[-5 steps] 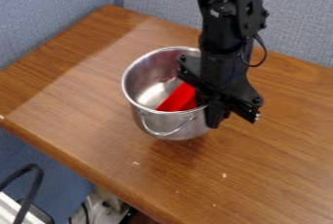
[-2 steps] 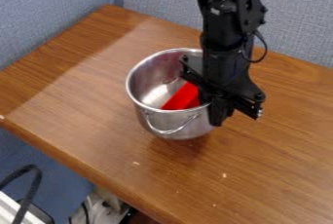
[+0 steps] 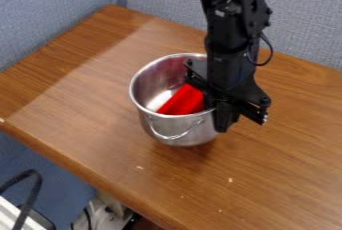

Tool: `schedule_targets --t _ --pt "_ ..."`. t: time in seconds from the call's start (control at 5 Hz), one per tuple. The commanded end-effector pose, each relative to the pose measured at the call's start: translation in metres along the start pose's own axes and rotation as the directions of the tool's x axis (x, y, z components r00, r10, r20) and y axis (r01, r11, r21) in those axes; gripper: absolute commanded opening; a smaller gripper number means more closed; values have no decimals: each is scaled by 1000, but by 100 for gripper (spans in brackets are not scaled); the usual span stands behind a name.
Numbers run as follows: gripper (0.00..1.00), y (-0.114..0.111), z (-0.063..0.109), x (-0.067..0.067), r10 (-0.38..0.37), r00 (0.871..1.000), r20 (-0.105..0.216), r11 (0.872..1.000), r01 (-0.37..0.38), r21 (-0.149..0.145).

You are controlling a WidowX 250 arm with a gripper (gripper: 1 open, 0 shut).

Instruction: Move the red object from the metal pot to the table

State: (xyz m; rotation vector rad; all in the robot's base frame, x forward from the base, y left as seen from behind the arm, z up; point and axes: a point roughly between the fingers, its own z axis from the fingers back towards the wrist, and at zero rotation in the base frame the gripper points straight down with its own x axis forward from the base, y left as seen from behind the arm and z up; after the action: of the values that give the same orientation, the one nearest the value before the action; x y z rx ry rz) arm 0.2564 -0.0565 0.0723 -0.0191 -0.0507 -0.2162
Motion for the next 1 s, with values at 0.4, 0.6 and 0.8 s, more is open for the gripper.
schedule_targets --t 0.4,0.6,0.8 --pt "0 -12 14 24 -34 997 66 999 36 -19" --pt "0 -37 17 37 -91 993 73 996 92 -10" --pt "0 -54 14 44 -90 992 88 996 91 -6"
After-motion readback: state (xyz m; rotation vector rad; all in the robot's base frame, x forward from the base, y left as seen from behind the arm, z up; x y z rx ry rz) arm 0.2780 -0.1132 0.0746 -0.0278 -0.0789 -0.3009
